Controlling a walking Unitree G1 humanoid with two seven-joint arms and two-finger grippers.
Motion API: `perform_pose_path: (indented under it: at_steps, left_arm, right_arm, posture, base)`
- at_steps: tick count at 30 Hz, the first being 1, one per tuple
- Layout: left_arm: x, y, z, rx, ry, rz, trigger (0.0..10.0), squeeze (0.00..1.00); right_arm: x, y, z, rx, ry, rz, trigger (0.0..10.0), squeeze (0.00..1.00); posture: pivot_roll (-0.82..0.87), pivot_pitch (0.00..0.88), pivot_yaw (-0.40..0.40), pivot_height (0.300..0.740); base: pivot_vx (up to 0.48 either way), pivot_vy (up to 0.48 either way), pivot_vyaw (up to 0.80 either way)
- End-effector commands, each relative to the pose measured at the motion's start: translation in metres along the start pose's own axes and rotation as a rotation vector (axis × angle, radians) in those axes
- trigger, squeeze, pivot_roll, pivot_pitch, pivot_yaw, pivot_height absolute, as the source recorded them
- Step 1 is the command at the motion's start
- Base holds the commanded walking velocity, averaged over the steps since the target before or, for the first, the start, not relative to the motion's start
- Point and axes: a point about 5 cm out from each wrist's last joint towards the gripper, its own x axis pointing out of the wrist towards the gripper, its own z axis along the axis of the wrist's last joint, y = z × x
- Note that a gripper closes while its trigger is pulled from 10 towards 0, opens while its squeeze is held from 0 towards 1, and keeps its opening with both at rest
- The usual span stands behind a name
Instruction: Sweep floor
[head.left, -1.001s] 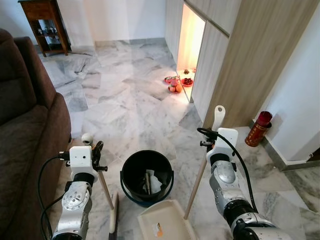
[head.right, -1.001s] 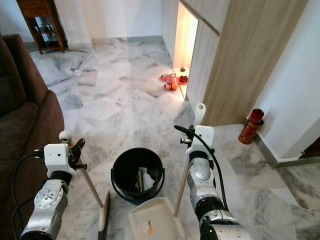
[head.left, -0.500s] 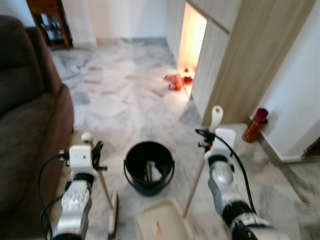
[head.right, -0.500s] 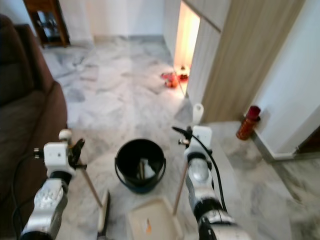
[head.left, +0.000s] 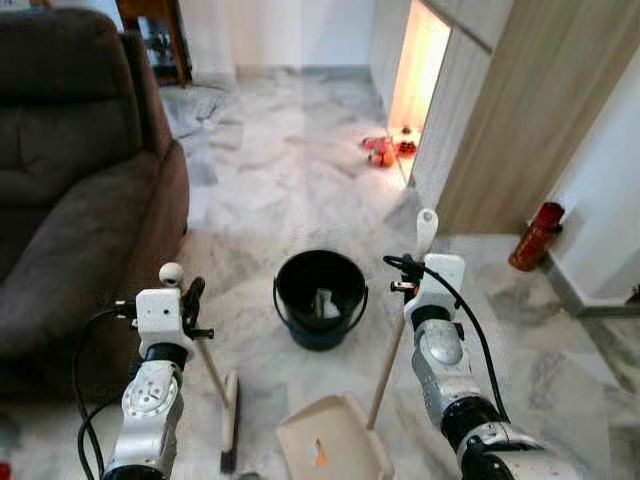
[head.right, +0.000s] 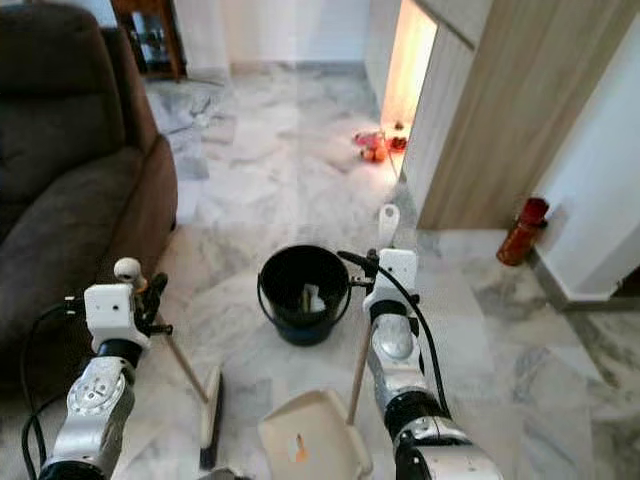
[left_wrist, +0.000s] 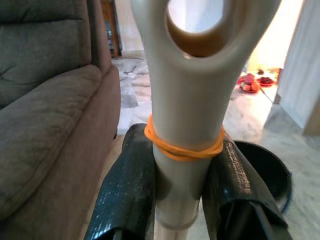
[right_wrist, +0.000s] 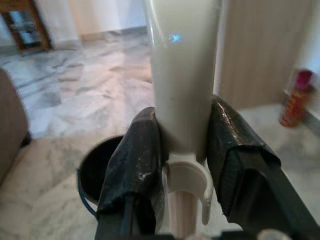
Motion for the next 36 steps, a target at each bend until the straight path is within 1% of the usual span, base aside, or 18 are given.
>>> perform_pose_path:
  at_steps: [1, 6, 14, 36]
  left_arm:
    - [0.0048, -0.0001, 0.0082, 0.006, -0.034, -0.004, 10.0, 0.0]
    - [0.0051, -0.0005, 0.0085, 0.005, -0.035, -0.007, 10.0, 0.0]
    - [0.0058, -0.0014, 0.009, 0.009, -0.035, -0.01, 10.0, 0.0]
    - [0.0065, -0.0078, 0.0075, 0.014, -0.025, -0.049, 10.0, 0.0]
  right_arm:
    - [0.0045, 0.0002, 0.0091, 0.004, -0.033, -0.002, 10.0, 0.0]
    - [0.0046, -0.0001, 0.009, 0.004, -0.032, -0.004, 10.0, 0.0]
    - [0.0051, 0.0001, 0.0085, 0.004, -0.021, -0.003, 10.0, 0.0]
    - [0.0033, 0.0023, 0.004, -0.001, -0.002, 0.002, 10.0, 0.0]
  posture:
    - [0.08, 0.016, -0.029, 0.74]
    - [0.08, 0.017, -0.029, 0.74]
    - [0.08, 0.02, -0.031, 0.74]
    - [0.08, 0.0, -0.03, 0.74]
  base:
    - [-0.3, 0.0, 0.0]
    - [-0.29, 0.0, 0.0]
    - [0.0, 0.0, 0.0]
    - [0.0, 0.0, -0.8]
